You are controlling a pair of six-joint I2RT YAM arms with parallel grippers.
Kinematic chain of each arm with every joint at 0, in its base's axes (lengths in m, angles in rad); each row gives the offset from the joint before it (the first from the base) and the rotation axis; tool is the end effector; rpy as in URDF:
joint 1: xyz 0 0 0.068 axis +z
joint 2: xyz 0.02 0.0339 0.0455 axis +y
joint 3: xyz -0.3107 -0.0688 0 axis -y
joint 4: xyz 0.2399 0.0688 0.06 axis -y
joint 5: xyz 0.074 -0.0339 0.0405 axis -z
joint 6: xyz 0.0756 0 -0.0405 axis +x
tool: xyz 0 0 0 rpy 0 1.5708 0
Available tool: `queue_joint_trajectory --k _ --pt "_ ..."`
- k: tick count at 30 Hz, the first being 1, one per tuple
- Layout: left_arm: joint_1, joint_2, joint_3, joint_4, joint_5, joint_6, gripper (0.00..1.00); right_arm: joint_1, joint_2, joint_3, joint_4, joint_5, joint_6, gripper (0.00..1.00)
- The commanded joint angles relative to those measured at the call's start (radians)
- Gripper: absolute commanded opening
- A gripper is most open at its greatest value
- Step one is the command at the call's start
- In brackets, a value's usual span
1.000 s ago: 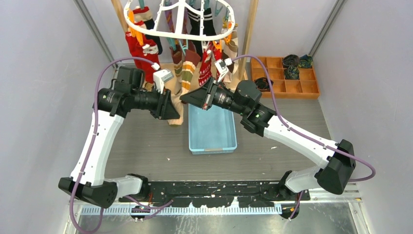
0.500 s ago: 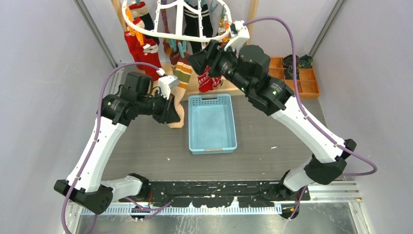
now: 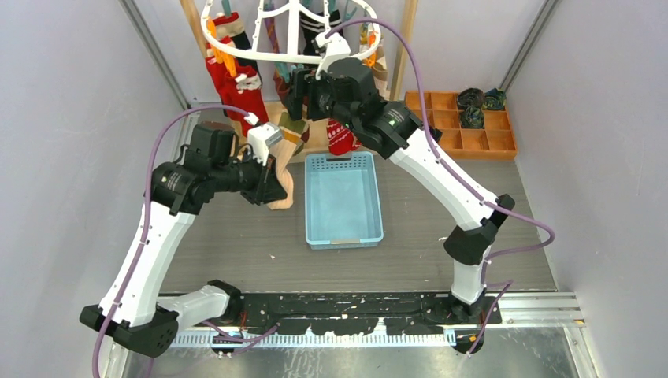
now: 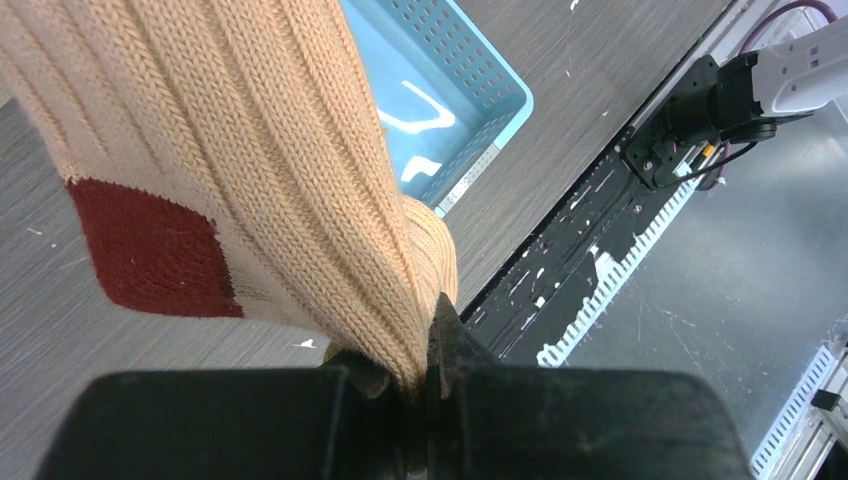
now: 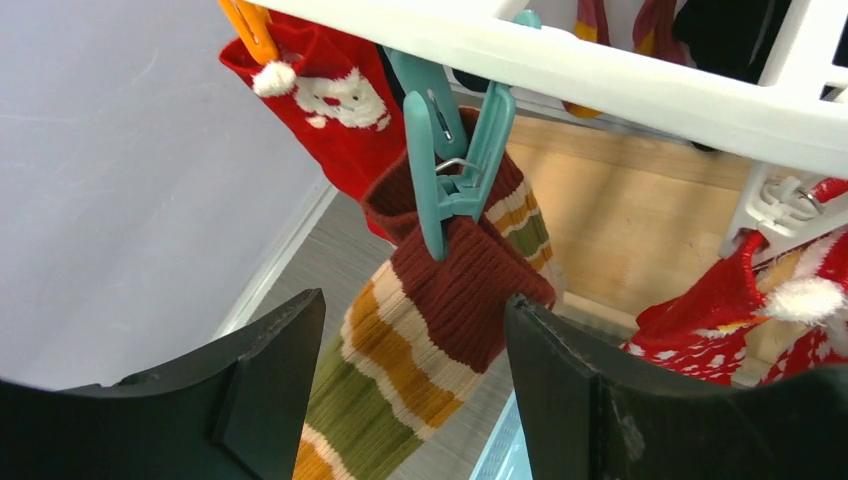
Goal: Remove the socks clipped to the hanger
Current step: Remove the sock from the hanger.
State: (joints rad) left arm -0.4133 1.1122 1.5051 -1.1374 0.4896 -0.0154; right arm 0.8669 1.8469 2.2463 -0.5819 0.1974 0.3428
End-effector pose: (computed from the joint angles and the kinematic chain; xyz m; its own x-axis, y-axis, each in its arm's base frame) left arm 0.1548 -0.1067 0.4440 -0.6308 0.2618 -0.7304 0.6615 0.6734 -0.3299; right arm 0.3013 0.3320 0.5341 -0.3199 0.1324 -0.9381 -0.5470 0.7827 0.2970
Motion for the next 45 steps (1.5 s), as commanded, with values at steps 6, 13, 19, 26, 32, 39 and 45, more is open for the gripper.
queue_joint_trajectory --k 6,13,19,26,32,39,45 --pt "-0.005 -0.009 0.037 -0.016 0.055 0.011 0.00 -0.058 0.051 0.134 0.046 -0.042 -0.027 0.70" --pt "-0.006 -0.018 0.053 -0.029 0.069 0.011 0.00 -0.119 0.077 0.131 0.130 -0.165 0.039 0.63" --pt "-0.005 -0.012 0.058 -0.034 0.080 0.011 0.00 -0.124 0.084 0.120 0.177 -0.270 0.060 0.63" --pt "-0.005 -0.003 0.068 -0.037 0.081 0.011 0.00 -0.124 0.064 0.057 0.244 -0.298 0.083 0.72" --pt "-0.007 -0.006 0.075 -0.044 0.079 0.011 0.00 -0.124 0.081 0.089 0.238 -0.276 0.090 0.71" --pt "-0.006 -0.008 0.086 -0.055 0.080 0.011 0.00 -0.124 0.123 0.151 0.224 -0.223 0.076 0.59" --pt "-0.007 -0.006 0.085 -0.058 0.084 0.011 0.00 -0.124 0.137 0.176 0.226 -0.220 0.074 0.46"
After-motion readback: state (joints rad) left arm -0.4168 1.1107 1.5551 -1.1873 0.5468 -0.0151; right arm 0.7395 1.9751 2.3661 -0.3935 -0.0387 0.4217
